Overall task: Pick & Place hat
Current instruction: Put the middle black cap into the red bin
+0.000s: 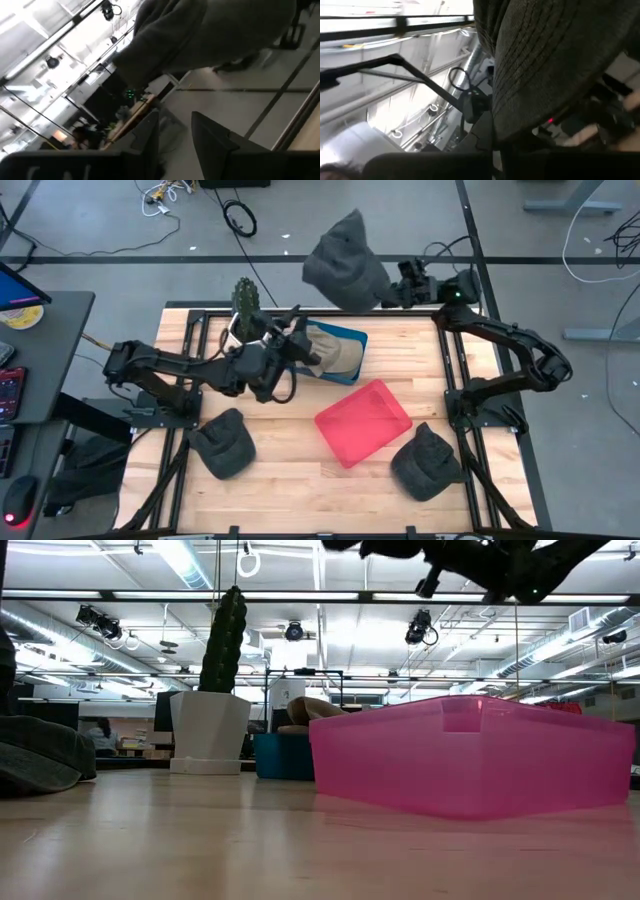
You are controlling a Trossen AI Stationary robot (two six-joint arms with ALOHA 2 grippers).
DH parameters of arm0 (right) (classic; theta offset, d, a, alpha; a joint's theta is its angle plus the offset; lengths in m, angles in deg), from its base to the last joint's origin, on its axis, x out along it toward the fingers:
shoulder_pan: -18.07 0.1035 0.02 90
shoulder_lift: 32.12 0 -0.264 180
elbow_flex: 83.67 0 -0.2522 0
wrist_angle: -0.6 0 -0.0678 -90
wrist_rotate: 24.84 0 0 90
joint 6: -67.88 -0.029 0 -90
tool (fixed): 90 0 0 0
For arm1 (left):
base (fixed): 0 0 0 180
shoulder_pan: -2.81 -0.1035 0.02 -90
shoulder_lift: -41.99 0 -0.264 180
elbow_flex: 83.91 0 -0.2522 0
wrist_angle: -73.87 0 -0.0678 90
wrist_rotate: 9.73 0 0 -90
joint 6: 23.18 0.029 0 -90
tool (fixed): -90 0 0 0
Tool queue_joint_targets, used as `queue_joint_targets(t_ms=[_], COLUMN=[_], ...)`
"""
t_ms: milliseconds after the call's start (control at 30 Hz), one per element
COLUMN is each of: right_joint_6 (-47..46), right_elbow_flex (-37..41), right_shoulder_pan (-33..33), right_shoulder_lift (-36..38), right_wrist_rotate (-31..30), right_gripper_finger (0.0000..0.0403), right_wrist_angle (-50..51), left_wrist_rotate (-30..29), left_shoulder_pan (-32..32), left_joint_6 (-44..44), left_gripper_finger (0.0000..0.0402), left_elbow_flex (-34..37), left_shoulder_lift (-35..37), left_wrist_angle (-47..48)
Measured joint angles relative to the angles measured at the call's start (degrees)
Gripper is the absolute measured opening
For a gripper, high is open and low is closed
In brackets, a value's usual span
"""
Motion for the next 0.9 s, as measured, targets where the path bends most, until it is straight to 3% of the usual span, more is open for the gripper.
queue_joint_targets(t_ms=[400, 633, 733, 900], right_joint_6=[0.66, 1.35, 2.1, 2.12], right_elbow_flex=[0.0, 0.0, 0.0, 0.0], right_shoulder_pan=[2.98, 7.13, 9.06, 12.21], right_shoulder_lift=[0.69, 0.69, 0.69, 0.69], right_wrist_rotate=[2.25, 2.7, 2.68, 2.66], right_gripper_finger=[0.0006, 0.0006, 0.0006, 0.0006], right_wrist_angle=[0.02, -0.03, -0.14, -1.06], left_wrist_rotate=[-0.12, 3.04, 5.91, 14.1], left_shoulder_pan=[3.01, 3.31, 3.31, 1.23], left_joint_6=[-18.9, -36.19, -45.41, -66.51], left_gripper_finger=[0.0119, 0.0119, 0.012, 0.014], left_elbow_flex=[0.0, -0.02, -0.02, -0.02], left_shoulder_lift=[9.73, 16.46, 18.71, 22.2], left_wrist_angle=[-0.08, 1.26, 5.24, 21.84])
